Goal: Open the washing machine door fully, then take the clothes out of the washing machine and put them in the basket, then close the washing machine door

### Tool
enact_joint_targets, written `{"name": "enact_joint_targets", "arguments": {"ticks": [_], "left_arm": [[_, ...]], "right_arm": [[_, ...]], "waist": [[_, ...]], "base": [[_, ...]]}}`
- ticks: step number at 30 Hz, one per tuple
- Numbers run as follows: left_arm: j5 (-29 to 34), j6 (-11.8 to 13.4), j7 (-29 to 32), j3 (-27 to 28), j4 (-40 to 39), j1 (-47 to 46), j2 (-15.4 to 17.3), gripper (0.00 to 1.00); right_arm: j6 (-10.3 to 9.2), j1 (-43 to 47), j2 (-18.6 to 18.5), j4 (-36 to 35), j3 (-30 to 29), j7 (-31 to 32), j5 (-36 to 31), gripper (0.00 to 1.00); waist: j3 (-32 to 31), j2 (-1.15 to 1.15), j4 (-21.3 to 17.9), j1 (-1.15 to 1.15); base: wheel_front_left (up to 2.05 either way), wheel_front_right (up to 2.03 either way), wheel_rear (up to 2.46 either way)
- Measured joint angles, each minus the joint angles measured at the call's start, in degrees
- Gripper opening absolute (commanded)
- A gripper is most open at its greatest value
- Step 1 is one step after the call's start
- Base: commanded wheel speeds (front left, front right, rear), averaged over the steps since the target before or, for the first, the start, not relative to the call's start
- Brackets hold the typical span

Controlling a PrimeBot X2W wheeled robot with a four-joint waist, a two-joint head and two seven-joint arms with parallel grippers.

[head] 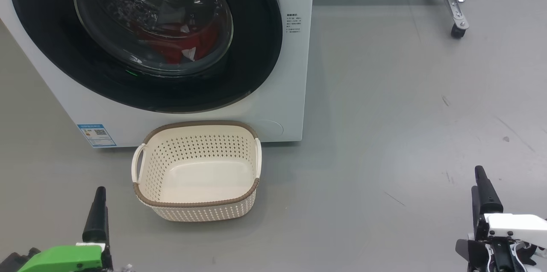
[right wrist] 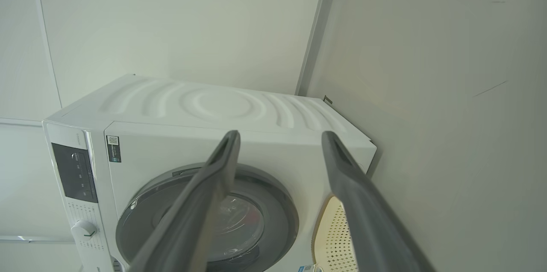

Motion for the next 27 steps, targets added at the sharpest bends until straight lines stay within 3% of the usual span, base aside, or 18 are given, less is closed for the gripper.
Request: {"name": "enact_joint_targets", "arguments": {"ticks": [19, 27], "left_arm": [[10.3, 0.0, -3.5, 0.8, -6.7, -0.1, 1.0, 1.00], [18.1, 0.0, -5.0, 0.6, -9.1, -0.1, 1.4, 1.00]], "right_arm": [[-0.10, -1.2, 0.0, -6.7, -0.4, -3.1, -10.5, 1.00], [-2.12, -1.3, -0.1, -9.1, -0.1, -5.0, -18.8, 1.00]], "waist": [[-0.1, 0.00, 0.5, 0.00], [-0.1, 0.00, 0.7, 0.00]], "base": [[0.00, 0.00, 0.00], [0.00, 0.00, 0.00]]}}
